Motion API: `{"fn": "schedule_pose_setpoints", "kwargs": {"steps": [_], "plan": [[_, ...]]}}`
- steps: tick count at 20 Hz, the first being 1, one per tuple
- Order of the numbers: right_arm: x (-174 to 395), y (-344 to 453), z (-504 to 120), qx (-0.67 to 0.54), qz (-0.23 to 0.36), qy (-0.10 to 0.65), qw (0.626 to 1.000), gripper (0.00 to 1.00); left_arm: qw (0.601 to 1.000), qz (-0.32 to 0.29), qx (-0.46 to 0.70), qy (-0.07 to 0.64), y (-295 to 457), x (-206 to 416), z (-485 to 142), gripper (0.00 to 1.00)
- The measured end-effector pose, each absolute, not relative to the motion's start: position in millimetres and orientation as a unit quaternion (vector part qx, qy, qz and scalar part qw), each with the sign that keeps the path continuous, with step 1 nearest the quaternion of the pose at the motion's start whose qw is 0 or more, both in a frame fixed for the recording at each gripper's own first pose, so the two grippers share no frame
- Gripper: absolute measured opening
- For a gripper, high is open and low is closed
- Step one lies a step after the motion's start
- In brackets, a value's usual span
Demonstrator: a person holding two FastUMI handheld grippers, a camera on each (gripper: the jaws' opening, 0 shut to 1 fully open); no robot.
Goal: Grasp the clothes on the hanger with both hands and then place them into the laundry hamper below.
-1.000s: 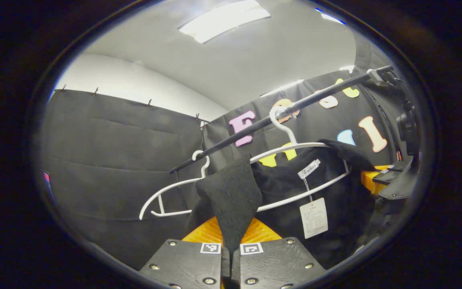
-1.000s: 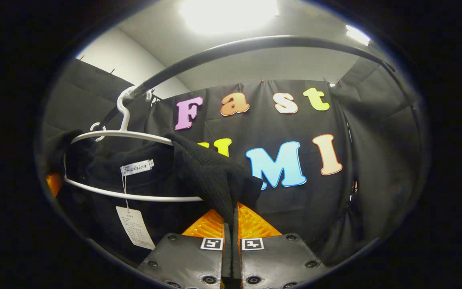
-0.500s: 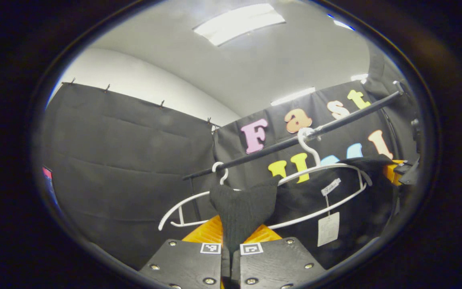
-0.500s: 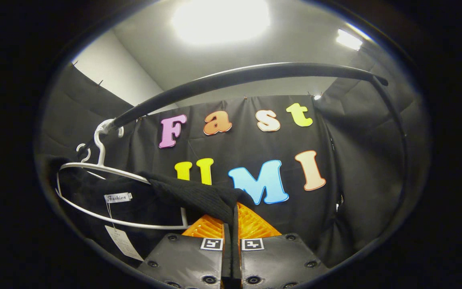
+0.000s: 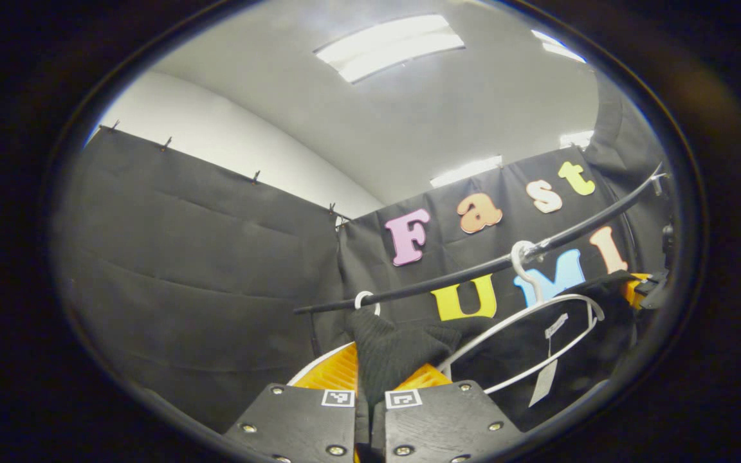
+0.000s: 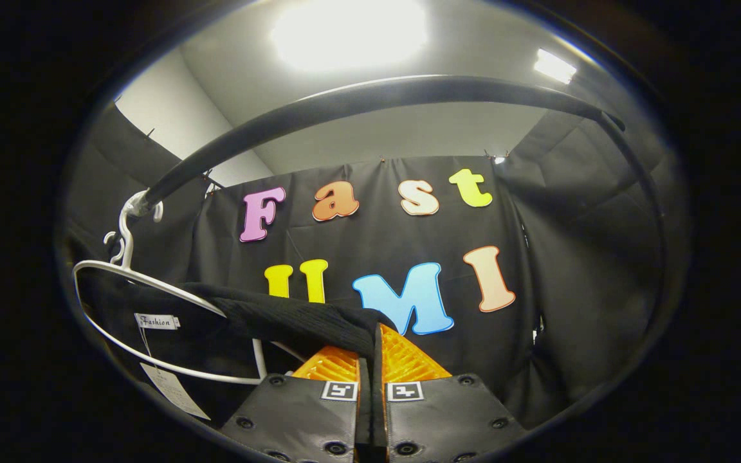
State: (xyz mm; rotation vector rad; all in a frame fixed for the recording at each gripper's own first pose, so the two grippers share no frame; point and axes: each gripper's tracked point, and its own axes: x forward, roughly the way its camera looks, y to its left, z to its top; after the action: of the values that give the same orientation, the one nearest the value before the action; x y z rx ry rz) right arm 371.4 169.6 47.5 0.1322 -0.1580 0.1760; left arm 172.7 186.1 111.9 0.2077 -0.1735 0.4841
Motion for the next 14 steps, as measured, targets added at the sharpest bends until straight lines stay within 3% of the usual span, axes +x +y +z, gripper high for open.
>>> {"fn": "schedule_pose_setpoints", "kwargs": {"steps": [14], "plan": [[405, 196, 0, 0.084, 0.137, -0.001, 0.987, 0.02, 0.984, 0.179, -0.011, -0.017, 242, 195, 36, 0.03]]}}
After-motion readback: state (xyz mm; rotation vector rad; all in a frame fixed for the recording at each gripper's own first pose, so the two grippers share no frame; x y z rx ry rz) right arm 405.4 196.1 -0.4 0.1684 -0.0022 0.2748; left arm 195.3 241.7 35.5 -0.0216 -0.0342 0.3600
